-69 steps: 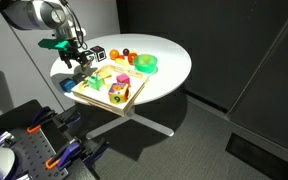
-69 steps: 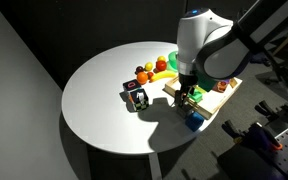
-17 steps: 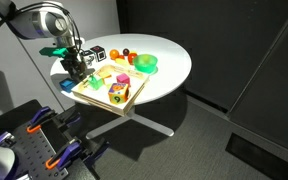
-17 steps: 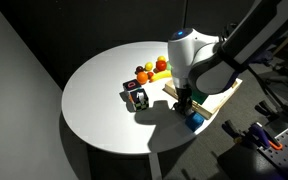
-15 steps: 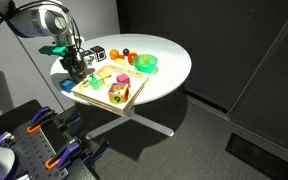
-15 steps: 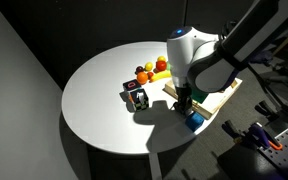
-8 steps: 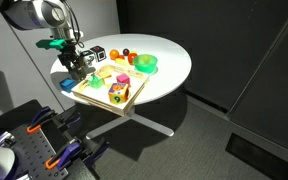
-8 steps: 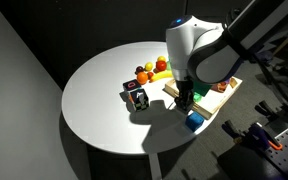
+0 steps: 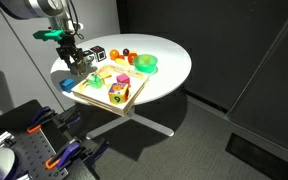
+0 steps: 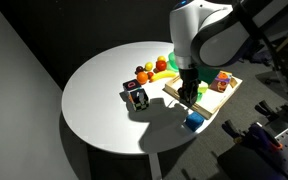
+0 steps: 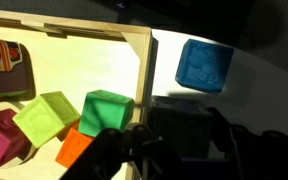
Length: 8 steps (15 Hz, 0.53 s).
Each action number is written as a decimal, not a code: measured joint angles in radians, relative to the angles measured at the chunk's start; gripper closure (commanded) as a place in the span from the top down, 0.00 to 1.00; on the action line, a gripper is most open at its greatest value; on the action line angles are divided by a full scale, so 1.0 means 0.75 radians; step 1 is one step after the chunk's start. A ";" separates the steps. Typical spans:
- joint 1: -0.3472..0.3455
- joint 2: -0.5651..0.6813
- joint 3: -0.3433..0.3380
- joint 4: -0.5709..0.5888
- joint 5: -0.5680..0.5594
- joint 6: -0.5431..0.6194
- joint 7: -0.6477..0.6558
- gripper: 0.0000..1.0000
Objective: Put the grey block in the wooden crate on the right
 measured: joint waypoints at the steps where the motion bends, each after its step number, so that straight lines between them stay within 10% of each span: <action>1: -0.011 -0.015 0.000 -0.009 0.005 -0.012 -0.002 0.31; 8: -0.103 -0.049 -0.006 -0.082 0.010 -0.031 -0.006 0.31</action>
